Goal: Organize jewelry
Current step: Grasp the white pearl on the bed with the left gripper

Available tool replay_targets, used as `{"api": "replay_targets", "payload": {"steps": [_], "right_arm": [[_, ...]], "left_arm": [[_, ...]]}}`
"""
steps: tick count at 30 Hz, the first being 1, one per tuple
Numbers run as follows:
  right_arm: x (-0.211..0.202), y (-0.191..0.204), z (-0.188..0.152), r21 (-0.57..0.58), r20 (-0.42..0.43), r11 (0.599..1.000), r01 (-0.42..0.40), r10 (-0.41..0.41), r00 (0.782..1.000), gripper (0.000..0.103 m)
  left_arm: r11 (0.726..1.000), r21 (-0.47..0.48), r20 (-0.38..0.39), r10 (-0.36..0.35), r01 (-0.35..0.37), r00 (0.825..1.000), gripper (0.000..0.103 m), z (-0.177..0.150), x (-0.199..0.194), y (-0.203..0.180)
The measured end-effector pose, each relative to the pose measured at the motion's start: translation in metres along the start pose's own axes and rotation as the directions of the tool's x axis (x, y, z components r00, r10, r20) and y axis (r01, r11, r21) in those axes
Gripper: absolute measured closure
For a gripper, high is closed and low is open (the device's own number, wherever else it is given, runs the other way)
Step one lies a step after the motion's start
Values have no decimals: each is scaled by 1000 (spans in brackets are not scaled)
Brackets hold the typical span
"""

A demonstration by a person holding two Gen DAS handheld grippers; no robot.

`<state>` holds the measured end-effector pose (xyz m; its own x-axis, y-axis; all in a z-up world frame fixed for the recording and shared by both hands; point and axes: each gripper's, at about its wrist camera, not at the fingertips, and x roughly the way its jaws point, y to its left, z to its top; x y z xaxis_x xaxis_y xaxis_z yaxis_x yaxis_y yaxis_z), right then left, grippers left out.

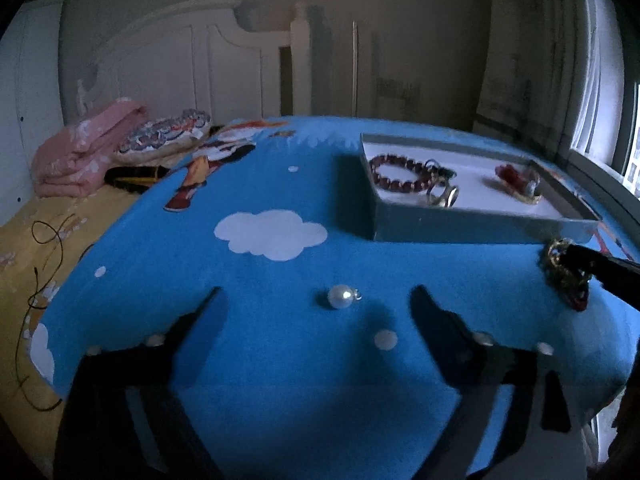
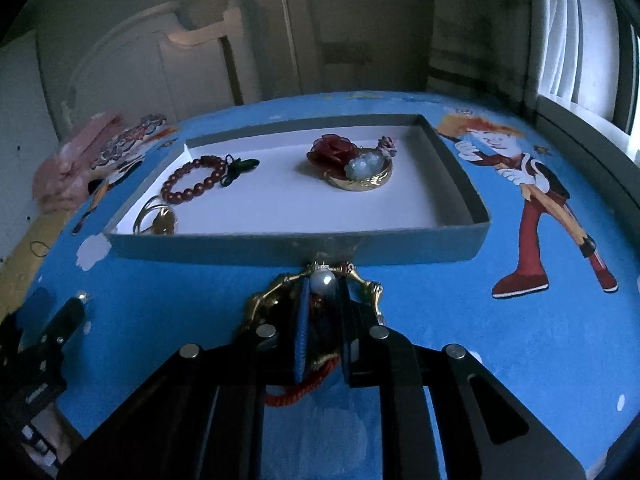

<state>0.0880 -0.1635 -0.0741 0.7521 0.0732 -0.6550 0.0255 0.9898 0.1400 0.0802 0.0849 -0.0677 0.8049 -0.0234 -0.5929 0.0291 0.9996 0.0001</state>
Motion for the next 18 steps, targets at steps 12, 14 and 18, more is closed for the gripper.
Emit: {"api": "replay_targets", "payload": {"steps": [12, 14, 18], "right_arm": [[-30, 7, -19, -66, 99, 997, -46, 52, 994, 90], [-33, 4, -21, -68, 113, 996, -54, 61, 992, 90], [-37, 1, -24, -70, 131, 996, -61, 70, 989, 90]], "left_arm": [[996, 93, 5, 2, -2, 1000, 85, -1, 7, -20], [993, 115, 23, 18, -20, 1000, 85, -5, 5, -25], [992, 129, 23, 3, -6, 1000, 86, -5, 3, -33]]}}
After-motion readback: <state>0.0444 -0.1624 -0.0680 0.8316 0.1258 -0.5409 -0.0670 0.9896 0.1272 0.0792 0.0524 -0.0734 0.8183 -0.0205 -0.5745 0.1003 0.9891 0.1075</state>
